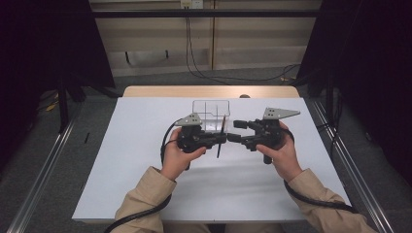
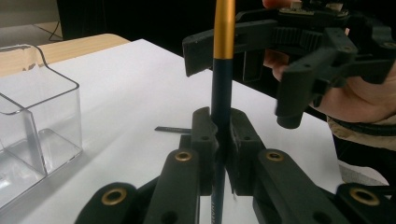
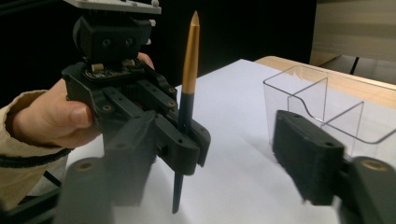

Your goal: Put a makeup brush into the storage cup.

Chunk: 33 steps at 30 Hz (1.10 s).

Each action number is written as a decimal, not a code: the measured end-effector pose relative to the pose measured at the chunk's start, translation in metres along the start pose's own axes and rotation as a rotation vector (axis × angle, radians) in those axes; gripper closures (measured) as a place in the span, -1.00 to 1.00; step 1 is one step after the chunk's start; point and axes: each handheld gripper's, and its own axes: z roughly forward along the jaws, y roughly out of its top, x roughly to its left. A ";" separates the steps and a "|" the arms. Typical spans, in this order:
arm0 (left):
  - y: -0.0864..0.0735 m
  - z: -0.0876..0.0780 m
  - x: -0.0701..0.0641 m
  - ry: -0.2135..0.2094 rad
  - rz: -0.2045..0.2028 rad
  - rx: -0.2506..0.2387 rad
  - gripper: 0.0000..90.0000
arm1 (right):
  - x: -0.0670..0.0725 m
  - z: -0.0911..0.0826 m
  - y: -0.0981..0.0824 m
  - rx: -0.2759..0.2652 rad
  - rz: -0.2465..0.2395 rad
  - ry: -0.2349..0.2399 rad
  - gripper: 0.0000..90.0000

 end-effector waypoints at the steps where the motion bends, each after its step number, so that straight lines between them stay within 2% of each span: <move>1: 0.000 0.000 0.000 0.000 0.000 0.000 0.85 | 0.000 0.000 0.000 0.000 0.000 0.000 -0.27; 2: 0.000 0.001 0.000 0.000 0.000 -0.001 0.85 | 0.000 0.001 0.001 -0.008 0.000 0.000 -0.11; 6: -0.001 0.003 -0.002 -0.007 0.005 0.002 0.85 | 0.002 0.005 0.004 -0.017 0.004 0.005 0.08; 8: -0.002 0.004 -0.003 -0.007 0.008 0.006 0.85 | 0.003 0.007 0.004 -0.023 0.009 0.005 0.25; 14: -0.001 0.005 -0.004 -0.003 0.015 0.004 0.85 | 0.004 0.011 0.005 -0.025 0.031 0.034 0.55; 17: -0.002 0.005 -0.003 0.004 0.014 -0.003 0.85 | 0.005 0.013 0.005 -0.032 0.049 0.053 0.81; 23: -0.001 0.002 -0.002 -0.001 0.009 -0.018 0.76 | 0.007 0.015 0.007 -0.044 0.047 0.058 0.86; 27: 0.000 0.000 -0.003 0.004 0.022 -0.023 0.60 | 0.006 0.014 0.010 -0.056 0.047 0.061 0.87; 33: -0.001 -0.005 0.001 0.006 0.012 -0.042 0.27 | 0.005 0.013 0.012 -0.055 0.036 0.055 0.87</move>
